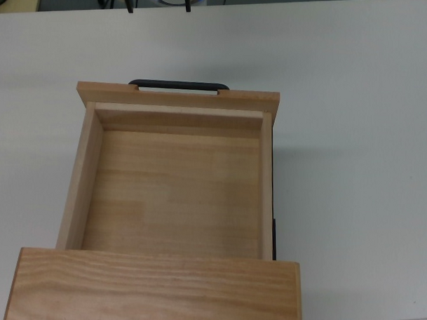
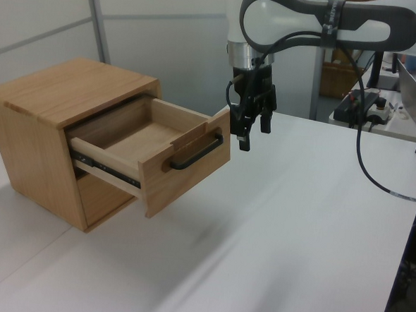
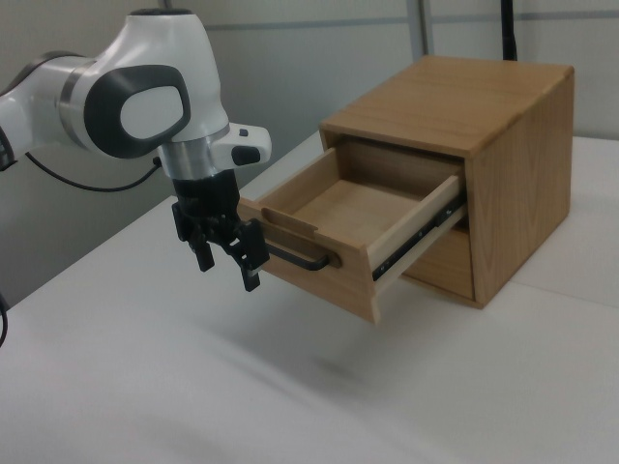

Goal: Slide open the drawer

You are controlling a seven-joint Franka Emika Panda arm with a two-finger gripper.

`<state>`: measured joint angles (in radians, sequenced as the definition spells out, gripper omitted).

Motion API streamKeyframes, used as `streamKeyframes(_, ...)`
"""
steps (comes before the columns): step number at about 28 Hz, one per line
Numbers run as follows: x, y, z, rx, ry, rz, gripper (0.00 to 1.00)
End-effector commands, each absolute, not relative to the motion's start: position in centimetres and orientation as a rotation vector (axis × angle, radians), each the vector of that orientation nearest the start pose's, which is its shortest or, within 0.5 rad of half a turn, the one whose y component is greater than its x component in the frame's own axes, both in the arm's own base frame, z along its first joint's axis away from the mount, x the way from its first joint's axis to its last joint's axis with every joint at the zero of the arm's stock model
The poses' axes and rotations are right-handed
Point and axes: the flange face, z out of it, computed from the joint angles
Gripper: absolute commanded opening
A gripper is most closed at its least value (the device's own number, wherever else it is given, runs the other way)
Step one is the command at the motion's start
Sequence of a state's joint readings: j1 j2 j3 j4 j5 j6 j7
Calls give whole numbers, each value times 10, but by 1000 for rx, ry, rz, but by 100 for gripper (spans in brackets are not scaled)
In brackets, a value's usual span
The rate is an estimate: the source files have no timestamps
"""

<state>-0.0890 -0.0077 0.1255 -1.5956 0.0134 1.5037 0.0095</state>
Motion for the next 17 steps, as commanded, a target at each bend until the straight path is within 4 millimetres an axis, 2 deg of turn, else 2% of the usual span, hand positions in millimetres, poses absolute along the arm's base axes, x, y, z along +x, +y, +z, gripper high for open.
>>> streamKeyframes(1,549,24,615,-3114,-78,137,100)
streamKeyframes(11,554,21,608,-3153,-82,137,100)
streamKeyframes(17,564,21,614,-3161,-25,1,100)
